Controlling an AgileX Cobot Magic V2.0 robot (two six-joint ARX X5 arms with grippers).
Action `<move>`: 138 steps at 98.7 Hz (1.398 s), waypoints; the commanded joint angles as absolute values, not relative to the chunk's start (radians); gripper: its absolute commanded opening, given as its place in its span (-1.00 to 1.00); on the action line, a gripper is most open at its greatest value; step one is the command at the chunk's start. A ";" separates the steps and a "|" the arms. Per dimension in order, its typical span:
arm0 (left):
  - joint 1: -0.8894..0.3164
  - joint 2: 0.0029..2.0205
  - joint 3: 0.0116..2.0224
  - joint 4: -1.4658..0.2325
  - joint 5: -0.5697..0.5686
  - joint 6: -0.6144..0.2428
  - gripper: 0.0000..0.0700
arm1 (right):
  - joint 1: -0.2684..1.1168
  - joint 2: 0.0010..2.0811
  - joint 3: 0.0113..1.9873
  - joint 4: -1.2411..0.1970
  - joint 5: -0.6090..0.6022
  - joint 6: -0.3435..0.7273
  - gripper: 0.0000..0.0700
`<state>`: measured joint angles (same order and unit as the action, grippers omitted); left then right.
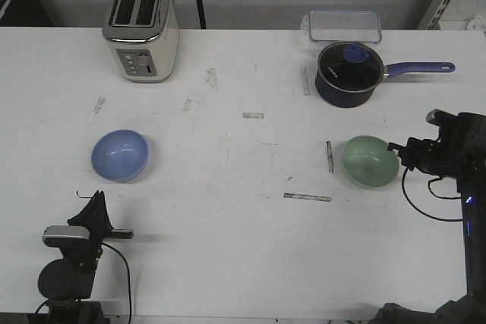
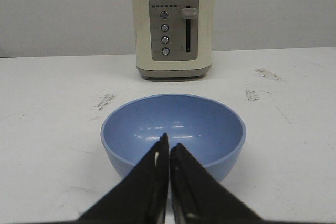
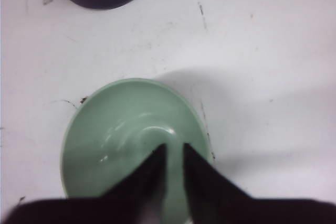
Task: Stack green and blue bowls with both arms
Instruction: 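Move the right gripper down onto the rim of the pale green bowl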
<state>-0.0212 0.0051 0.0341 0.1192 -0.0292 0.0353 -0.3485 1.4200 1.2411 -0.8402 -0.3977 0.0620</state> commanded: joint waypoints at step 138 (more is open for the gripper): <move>-0.022 0.003 0.012 0.132 -0.030 0.040 -1.00 | -0.344 1.516 1.054 -0.665 -0.414 0.060 -0.19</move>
